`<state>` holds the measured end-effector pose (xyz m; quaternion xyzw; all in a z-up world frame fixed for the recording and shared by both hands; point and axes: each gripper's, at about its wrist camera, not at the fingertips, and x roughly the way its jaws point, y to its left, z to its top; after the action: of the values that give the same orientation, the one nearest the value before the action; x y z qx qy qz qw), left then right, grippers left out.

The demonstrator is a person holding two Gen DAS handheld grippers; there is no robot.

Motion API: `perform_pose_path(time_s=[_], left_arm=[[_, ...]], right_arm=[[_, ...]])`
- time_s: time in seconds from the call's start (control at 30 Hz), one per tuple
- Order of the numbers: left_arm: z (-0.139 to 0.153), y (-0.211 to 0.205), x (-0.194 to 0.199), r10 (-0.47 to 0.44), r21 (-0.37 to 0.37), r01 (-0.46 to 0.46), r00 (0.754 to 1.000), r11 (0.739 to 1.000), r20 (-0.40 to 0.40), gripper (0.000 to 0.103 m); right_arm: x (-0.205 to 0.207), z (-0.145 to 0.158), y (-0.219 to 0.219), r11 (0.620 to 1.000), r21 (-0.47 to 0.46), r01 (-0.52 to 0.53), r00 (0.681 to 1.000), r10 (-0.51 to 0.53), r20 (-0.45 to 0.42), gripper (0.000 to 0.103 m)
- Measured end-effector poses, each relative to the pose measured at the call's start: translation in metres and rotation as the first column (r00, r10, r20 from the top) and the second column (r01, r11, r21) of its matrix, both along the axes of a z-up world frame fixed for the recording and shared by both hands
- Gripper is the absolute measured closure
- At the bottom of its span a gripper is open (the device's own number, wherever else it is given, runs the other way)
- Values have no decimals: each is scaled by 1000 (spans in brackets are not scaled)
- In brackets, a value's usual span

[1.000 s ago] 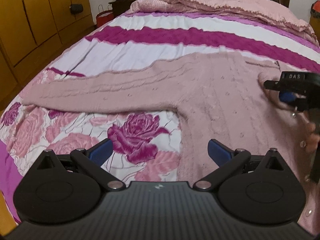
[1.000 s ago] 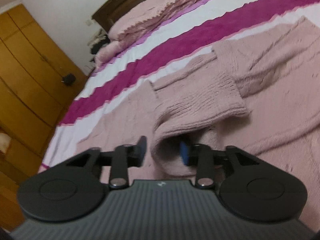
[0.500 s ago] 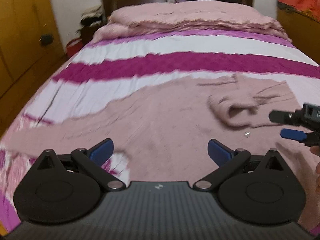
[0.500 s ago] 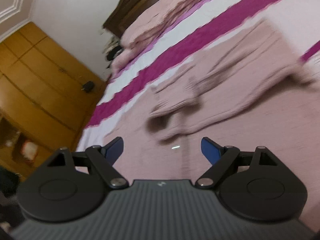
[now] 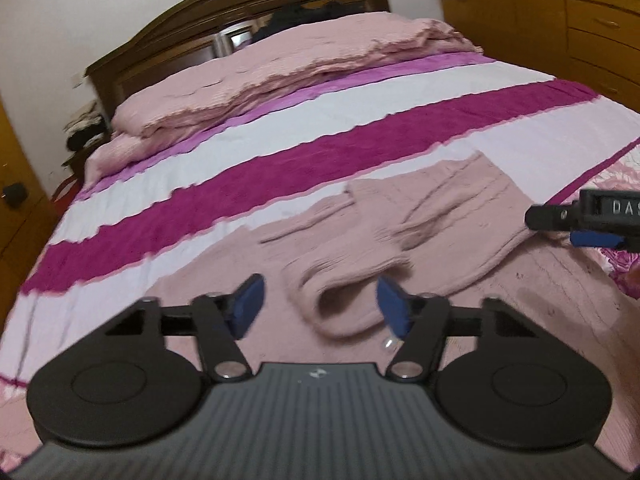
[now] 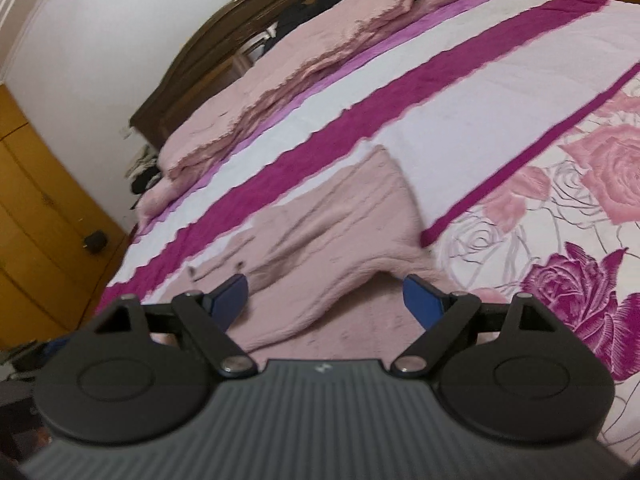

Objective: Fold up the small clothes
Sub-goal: 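Move the left gripper to the cuff of the other cardigan sleeve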

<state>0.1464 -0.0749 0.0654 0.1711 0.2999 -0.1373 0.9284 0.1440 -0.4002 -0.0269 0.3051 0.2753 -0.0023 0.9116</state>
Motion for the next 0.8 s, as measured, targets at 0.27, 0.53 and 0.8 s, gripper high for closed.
perform_pose_path(time_s=[0.27,0.53,0.8], left_arm=[[-51,-31,47,-66,44,69,995,997,-70,44],[-83,-56,77,-103,115,110,993,987,-65,43],[-66,-39,85,-52,-24,52,999,998,-13,93]], right_arm=[[11,-23,9,999,-47,-12,1000,12,2,17],[11,-32,15,997,-77,-26,999,28,23,19],[13,-39,20,993,-114,-30,999,35,36,18]])
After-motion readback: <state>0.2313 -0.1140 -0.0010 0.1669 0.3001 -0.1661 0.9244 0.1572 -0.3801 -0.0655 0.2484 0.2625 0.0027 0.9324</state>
